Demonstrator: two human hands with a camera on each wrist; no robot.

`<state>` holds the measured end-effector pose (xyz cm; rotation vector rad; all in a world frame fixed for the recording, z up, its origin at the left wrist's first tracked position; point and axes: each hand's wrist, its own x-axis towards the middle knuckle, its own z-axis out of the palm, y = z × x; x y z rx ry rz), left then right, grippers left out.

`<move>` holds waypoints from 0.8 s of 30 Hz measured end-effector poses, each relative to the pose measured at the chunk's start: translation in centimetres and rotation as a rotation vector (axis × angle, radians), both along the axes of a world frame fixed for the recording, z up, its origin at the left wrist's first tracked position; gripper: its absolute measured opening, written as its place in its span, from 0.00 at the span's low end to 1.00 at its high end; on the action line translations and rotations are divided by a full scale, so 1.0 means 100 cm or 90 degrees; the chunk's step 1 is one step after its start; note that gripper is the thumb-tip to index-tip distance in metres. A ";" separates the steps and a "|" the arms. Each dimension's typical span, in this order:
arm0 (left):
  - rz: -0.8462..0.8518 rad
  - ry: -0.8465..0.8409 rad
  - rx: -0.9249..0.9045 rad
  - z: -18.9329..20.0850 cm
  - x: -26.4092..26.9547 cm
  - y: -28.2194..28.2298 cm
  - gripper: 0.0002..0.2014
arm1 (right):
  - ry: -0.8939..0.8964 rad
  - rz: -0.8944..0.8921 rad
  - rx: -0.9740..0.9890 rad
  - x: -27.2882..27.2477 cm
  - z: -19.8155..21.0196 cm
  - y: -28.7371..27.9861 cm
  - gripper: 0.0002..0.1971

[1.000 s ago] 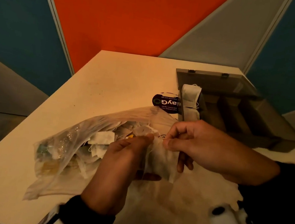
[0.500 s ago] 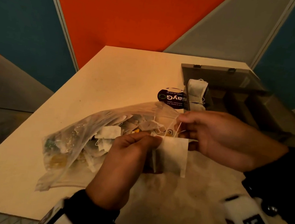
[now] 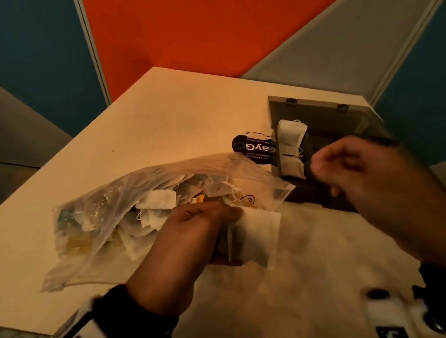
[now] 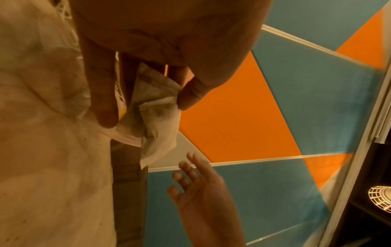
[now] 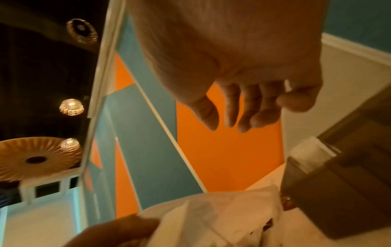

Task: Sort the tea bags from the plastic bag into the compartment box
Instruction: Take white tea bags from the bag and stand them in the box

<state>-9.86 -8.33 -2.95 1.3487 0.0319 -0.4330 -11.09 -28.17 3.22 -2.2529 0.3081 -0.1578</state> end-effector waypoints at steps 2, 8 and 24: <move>-0.011 0.005 0.008 -0.002 -0.001 -0.005 0.15 | 0.054 0.144 -0.059 -0.010 -0.001 0.013 0.04; -0.053 0.020 -0.020 0.002 -0.005 -0.013 0.14 | 0.147 0.278 -0.166 -0.006 -0.010 0.015 0.04; -0.084 -0.018 -0.025 -0.003 -0.010 -0.019 0.13 | 0.154 0.149 0.069 -0.002 -0.030 0.013 0.03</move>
